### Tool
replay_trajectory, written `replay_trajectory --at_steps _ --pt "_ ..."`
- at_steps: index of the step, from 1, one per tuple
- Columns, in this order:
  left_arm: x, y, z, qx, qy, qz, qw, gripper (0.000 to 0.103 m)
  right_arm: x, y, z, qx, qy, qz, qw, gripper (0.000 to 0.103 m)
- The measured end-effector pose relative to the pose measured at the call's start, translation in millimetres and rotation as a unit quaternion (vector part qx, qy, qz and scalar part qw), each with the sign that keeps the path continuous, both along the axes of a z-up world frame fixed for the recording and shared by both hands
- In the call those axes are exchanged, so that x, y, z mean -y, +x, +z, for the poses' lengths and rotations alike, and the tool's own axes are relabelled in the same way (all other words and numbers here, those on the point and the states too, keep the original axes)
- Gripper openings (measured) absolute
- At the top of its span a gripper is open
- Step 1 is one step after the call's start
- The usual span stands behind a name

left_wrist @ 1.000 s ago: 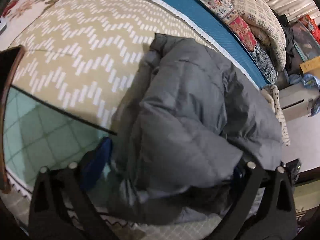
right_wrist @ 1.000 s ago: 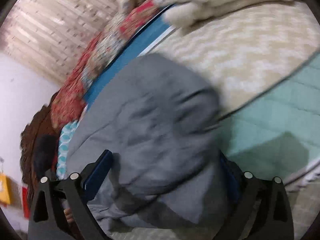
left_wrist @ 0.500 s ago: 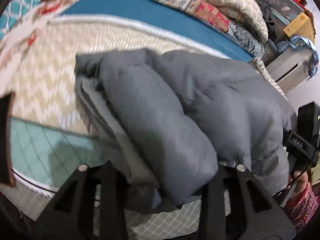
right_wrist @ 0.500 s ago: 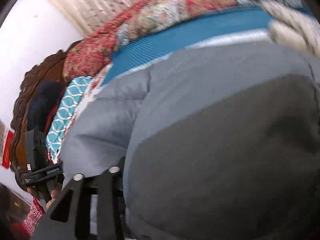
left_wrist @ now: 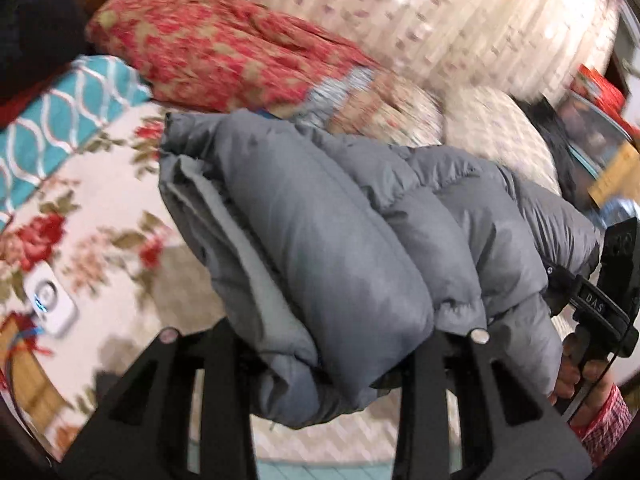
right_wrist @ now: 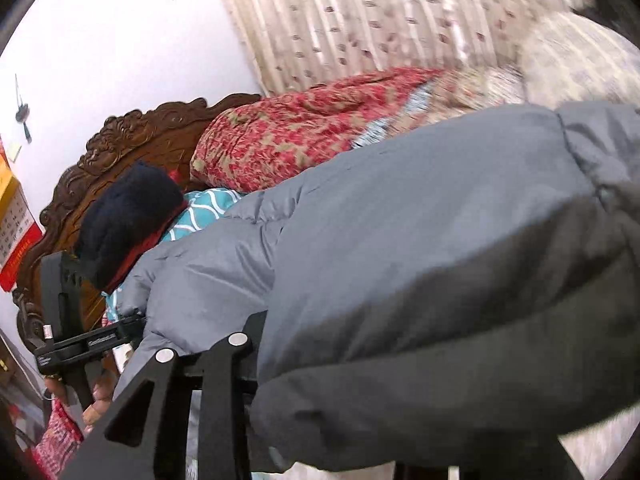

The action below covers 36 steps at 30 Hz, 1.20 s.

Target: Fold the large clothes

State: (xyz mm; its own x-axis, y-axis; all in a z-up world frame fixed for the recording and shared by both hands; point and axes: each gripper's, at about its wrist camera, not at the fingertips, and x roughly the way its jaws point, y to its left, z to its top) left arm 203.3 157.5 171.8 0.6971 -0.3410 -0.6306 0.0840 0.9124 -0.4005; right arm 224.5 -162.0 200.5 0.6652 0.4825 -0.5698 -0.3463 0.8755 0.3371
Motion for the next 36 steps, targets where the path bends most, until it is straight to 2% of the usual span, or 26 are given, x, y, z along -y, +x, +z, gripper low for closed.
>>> replay_trajectory --at_steps 2,6,9,12,16,20,25,36 --pt "-17.5 23.7 -4.9 -0.009 0.004 0.024 0.9997 0.030 -30.7 36.8 -2.1 -0.004 0.000 0.009 1.000 0.063" --pt "-38.2 55.5 -25.1 -0.033 0.017 0.054 0.9978 0.030 -66.8 82.5 -13.7 -0.012 -0.002 0.023 1.000 0.063" --pt "-43.4 74.3 -48.9 -0.047 0.045 0.074 0.9952 0.030 -82.4 106.3 -32.8 -0.024 -0.012 0.034 0.999 0.063" --pt "-43.7 79.8 -75.1 -0.064 0.072 0.086 0.9916 0.030 -94.2 127.8 -68.5 -0.050 -0.025 0.036 0.998 0.063" --pt "-39.9 90.3 -109.0 -0.083 0.116 0.111 0.9835 0.030 -90.9 136.5 -114.5 -0.077 -0.044 0.015 0.996 0.063" --pt "-35.3 95.7 -125.4 -0.090 0.157 0.126 0.9754 0.031 -84.3 149.1 -151.5 -0.111 -0.060 -0.013 0.992 0.063" --pt "-27.8 96.4 -130.8 -0.089 0.190 0.133 0.9687 0.031 -77.3 151.2 -165.8 -0.118 -0.067 -0.017 0.991 0.063" --pt "-22.7 101.7 -139.4 -0.094 0.213 0.142 0.9622 0.031 -84.4 162.2 -182.9 -0.133 -0.102 -0.018 0.986 0.061"
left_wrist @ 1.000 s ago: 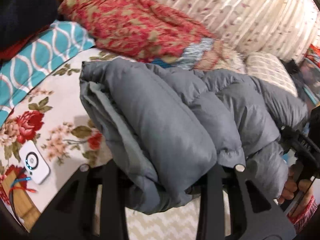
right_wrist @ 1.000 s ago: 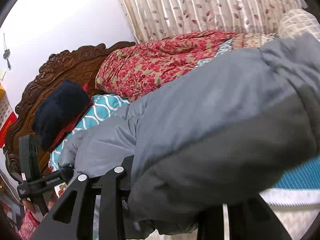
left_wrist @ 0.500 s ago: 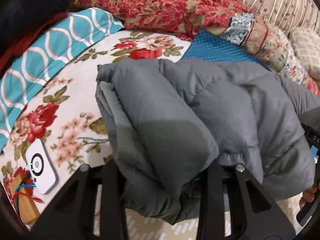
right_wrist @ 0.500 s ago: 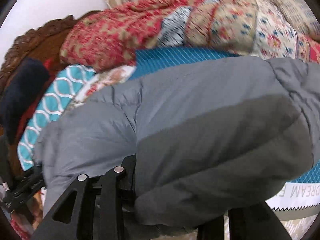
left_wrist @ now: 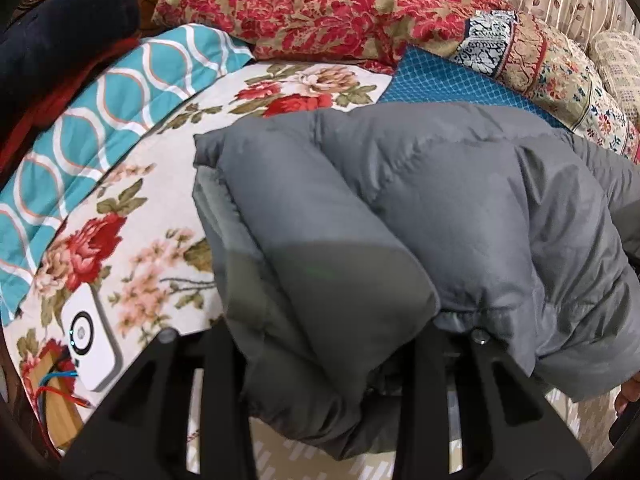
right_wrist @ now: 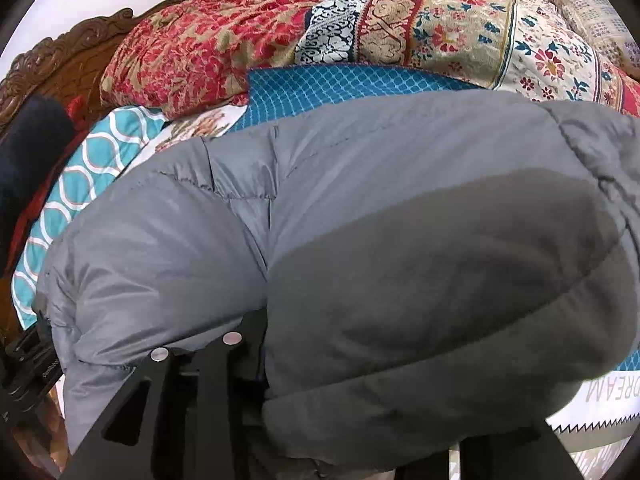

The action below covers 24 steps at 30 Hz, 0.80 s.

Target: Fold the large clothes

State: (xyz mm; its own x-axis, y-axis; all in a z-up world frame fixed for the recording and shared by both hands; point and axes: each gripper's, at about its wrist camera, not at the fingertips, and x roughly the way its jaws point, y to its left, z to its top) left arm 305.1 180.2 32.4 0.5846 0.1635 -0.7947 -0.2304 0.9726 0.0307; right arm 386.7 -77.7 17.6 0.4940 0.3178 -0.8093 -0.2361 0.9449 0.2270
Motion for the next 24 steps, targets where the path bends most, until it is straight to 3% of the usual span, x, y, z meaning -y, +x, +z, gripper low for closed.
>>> replay_trajectory --at_steps 11,24 --pt "6.4 5.7 -14.1 -0.019 0.035 0.008 0.9992 0.032 -8.1 1.5 -13.6 -0.013 -0.039 -0.015 0.999 0.052" --pt "11.2 14.2 -37.9 -0.027 0.075 0.022 0.9966 0.040 -8.0 9.0 -30.7 -0.025 -0.080 -0.030 0.996 0.024"
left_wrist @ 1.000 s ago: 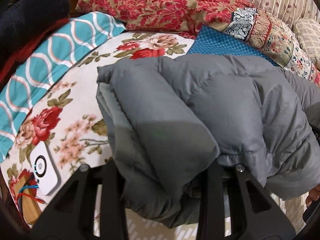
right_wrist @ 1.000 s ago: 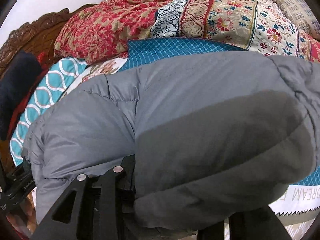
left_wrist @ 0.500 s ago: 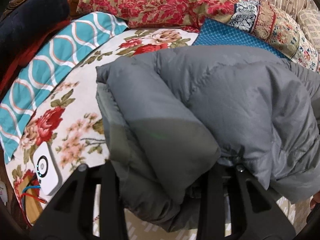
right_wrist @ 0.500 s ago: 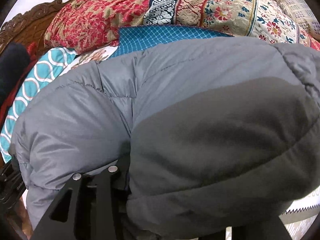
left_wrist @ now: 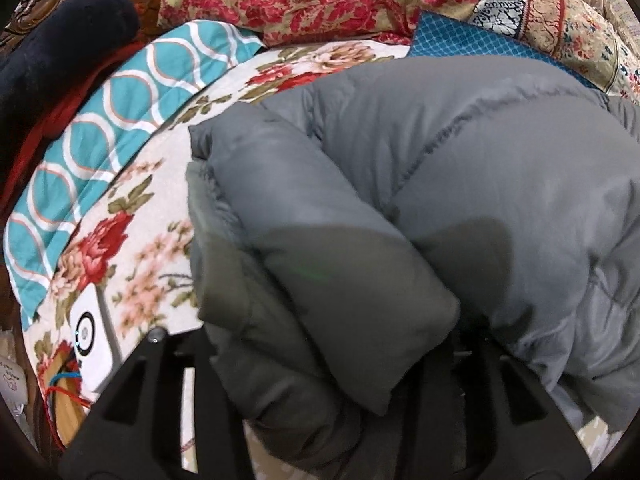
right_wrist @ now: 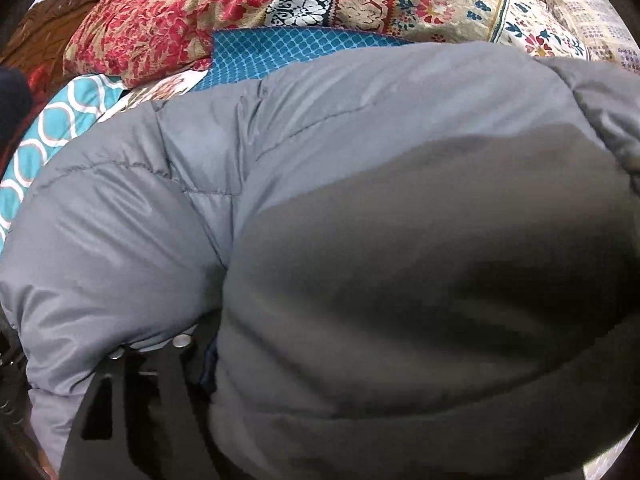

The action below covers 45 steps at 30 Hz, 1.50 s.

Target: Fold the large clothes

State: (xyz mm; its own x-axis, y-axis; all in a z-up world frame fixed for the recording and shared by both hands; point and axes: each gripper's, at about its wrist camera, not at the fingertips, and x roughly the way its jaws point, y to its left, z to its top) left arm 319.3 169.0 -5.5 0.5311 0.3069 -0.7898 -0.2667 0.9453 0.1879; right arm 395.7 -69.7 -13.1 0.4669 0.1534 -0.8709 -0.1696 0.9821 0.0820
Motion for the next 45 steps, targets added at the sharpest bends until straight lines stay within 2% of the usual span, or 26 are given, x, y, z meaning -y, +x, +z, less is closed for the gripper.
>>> replay_trajectory --at_steps 3,5,8,9,14,17,21,23,26,29,32,34,38,45 --pt "-2.0 -4.6 -1.4 0.014 0.001 0.005 0.9999 0.044 6.4 -3.8 5.7 0.010 0.019 -0.005 1.000 0.021" --pt "-6.2 -6.1 -0.7 0.019 -0.006 0.011 0.9997 0.050 20.5 -11.8 12.4 0.016 0.055 -0.022 0.998 0.021" --pt "-17.5 -9.5 2.8 0.026 -0.026 0.032 0.9988 0.066 41.4 -28.8 22.7 0.025 0.093 -0.037 0.995 0.021" --pt "-23.8 -11.9 5.6 0.028 -0.042 0.038 0.9980 0.068 48.1 -36.8 27.6 0.029 0.099 -0.038 0.994 0.021" --pt "-38.5 -37.6 25.9 0.038 -0.077 0.056 0.9948 0.068 66.0 -69.1 43.6 0.038 0.099 -0.036 0.994 0.021" --pt "-38.2 -70.8 46.1 0.066 -0.098 0.069 0.9906 0.068 73.8 -86.6 45.9 0.037 0.098 -0.036 0.994 0.021" --pt "-28.3 -107.9 68.8 0.102 -0.101 0.079 0.9865 0.068 78.2 -107.7 47.5 0.042 0.070 -0.033 0.996 0.021" --pt "-21.8 -123.1 82.6 0.124 -0.102 0.082 0.9836 0.068 79.5 -125.6 57.9 0.073 0.063 -0.038 0.995 0.021" --pt "-4.2 -126.4 100.8 0.146 -0.097 0.054 0.9831 0.068 66.7 -144.0 78.0 0.118 0.070 -0.008 0.991 0.021" --pt "30.5 -112.1 113.5 0.153 -0.077 -0.013 0.9851 0.068 38.5 -146.6 89.0 0.122 0.088 0.055 0.987 0.022" --pt "62.9 -82.5 98.6 0.119 -0.055 -0.064 0.9893 0.068 13.4 -134.6 83.7 0.105 0.090 0.086 0.987 0.035" --pt "70.2 -63.2 78.3 0.082 -0.047 -0.071 0.9930 0.068 1.4 -120.9 71.9 0.083 0.082 0.087 0.989 0.044" --pt "63.0 -41.3 36.7 0.034 -0.032 -0.055 0.9974 0.069 -6.9 -98.7 38.7 0.027 0.083 0.065 0.994 0.046" --pt "49.8 -33.5 12.5 0.029 -0.038 -0.042 0.9980 0.072 -21.6 -77.8 15.2 0.008 0.063 0.068 0.996 0.046"
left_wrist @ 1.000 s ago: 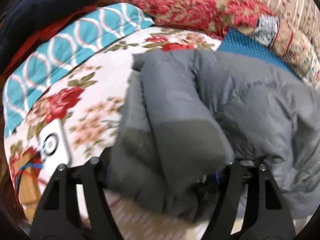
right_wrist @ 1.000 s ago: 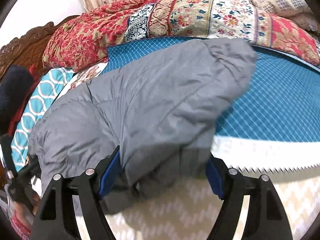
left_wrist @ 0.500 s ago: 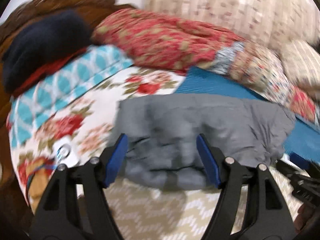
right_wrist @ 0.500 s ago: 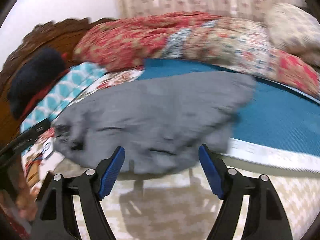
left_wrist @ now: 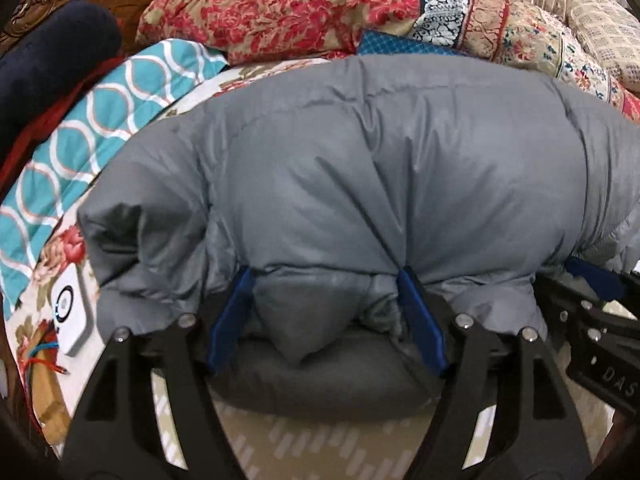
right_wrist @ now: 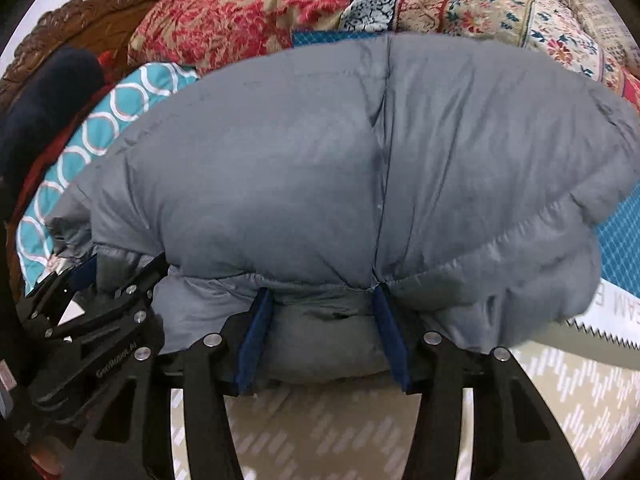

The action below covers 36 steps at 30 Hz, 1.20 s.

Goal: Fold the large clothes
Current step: 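Lower the folded jacket onto the bed by the pillows and open both grippers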

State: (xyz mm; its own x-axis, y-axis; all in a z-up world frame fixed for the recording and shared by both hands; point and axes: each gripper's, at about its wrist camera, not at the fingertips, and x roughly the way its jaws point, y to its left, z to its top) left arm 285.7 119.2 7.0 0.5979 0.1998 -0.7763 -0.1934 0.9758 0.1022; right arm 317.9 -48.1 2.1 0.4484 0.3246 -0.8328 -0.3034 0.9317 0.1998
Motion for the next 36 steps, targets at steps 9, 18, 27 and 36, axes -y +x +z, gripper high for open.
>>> replay_trajectory --at_steps 9,18,27,36 --pt "-4.6 5.8 -12.6 0.005 -0.011 0.003 0.9999 0.076 -11.1 19.3 -10.6 0.003 -0.014 0.007 1.000 0.046" --pt "-3.2 5.6 -12.7 0.004 -0.006 0.002 1.0000 0.076 -4.8 13.1 11.4 -0.007 -0.018 0.004 1.000 0.046" --pt "-3.1 5.7 -13.1 0.004 -0.003 0.003 1.0000 0.076 69.6 42.7 62.8 0.081 -0.023 -0.066 0.994 0.046" --pt "-3.0 5.3 -15.2 0.005 -0.004 0.003 1.0000 0.076 87.1 66.2 -11.4 -0.039 0.052 -0.104 0.993 0.045"
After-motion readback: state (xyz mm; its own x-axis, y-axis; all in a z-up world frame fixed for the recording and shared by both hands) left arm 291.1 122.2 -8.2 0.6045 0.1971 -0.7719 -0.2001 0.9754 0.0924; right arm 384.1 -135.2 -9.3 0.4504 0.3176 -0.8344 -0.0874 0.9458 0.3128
